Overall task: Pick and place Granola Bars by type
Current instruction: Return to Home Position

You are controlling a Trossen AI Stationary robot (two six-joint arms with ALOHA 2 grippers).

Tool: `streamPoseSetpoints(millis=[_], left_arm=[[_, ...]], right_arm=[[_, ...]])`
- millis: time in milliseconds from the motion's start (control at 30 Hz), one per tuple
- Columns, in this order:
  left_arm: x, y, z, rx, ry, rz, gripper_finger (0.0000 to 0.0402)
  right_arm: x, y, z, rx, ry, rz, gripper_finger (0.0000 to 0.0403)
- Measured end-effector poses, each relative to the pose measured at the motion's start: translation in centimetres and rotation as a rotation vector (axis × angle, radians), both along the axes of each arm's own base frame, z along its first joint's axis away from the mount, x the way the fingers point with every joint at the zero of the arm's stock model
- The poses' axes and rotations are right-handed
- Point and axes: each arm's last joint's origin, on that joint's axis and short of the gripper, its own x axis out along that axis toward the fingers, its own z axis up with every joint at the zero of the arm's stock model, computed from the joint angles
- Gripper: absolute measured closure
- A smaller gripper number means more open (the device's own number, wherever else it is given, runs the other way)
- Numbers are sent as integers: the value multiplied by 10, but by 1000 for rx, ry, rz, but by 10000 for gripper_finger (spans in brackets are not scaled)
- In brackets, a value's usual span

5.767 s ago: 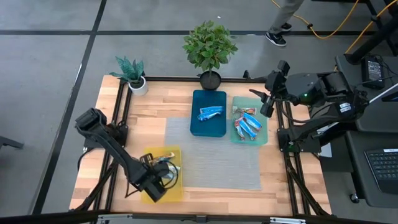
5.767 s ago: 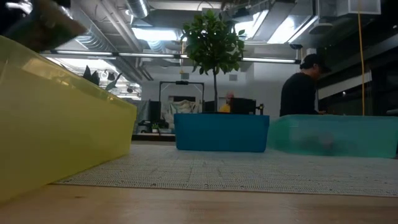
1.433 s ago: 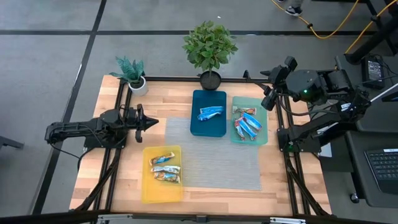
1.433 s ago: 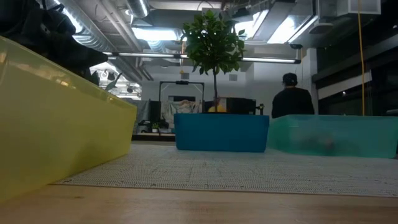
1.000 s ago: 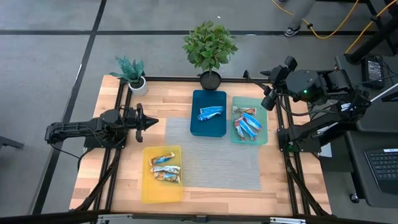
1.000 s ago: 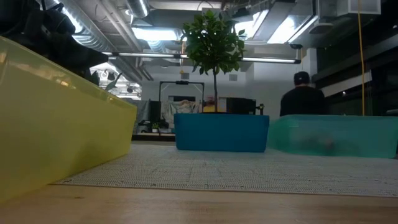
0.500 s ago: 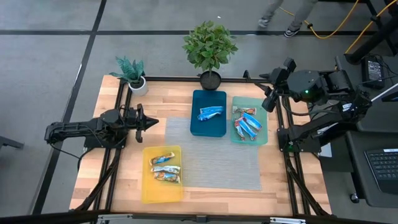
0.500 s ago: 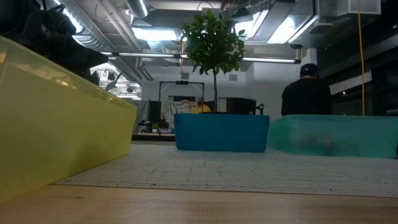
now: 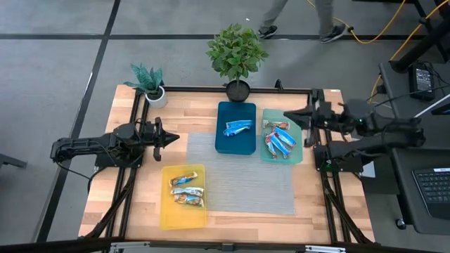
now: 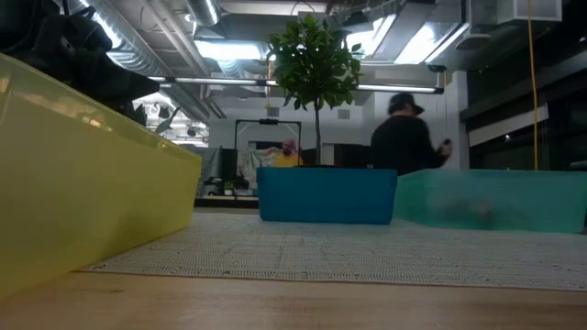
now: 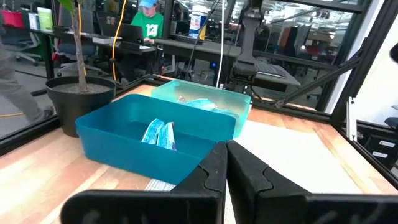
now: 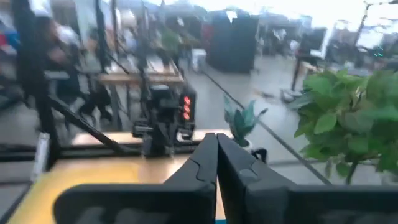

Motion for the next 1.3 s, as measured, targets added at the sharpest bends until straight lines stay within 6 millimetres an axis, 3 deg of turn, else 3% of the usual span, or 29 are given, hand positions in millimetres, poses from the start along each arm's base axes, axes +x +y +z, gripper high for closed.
streamPoseSetpoints(millis=[200, 367, 533, 633, 700, 900, 1133, 1300], left_arm=[[0, 0, 0, 0, 0, 0, 398], [0, 0, 0, 0, 0, 0, 398], [0, 0, 1, 1, -6, 3, 396], [0, 0, 1, 1, -9, 2, 396], [1, 0, -1, -2, 7, 2, 397], [1, 0, 0, -1, 3, 2, 396], [1, 0, 0, -1, 3, 2, 395], [1, 0, 0, -1, 4, 1, 400]], right_arm=[[-47, 0, -55, 50, -245, 172, 394], [-86, -2, -96, 50, -406, 146, 398], [-64, 0, -121, 60, -371, 186, 397], [-52, 2, -153, 88, -352, 252, 397], [-51, 3, -168, 73, -430, 285, 397], [-49, 1, -181, 48, -363, 253, 397], [-42, -2, -205, 120, -108, 227, 397], [-42, -3, -213, 130, -27, 228, 399]])
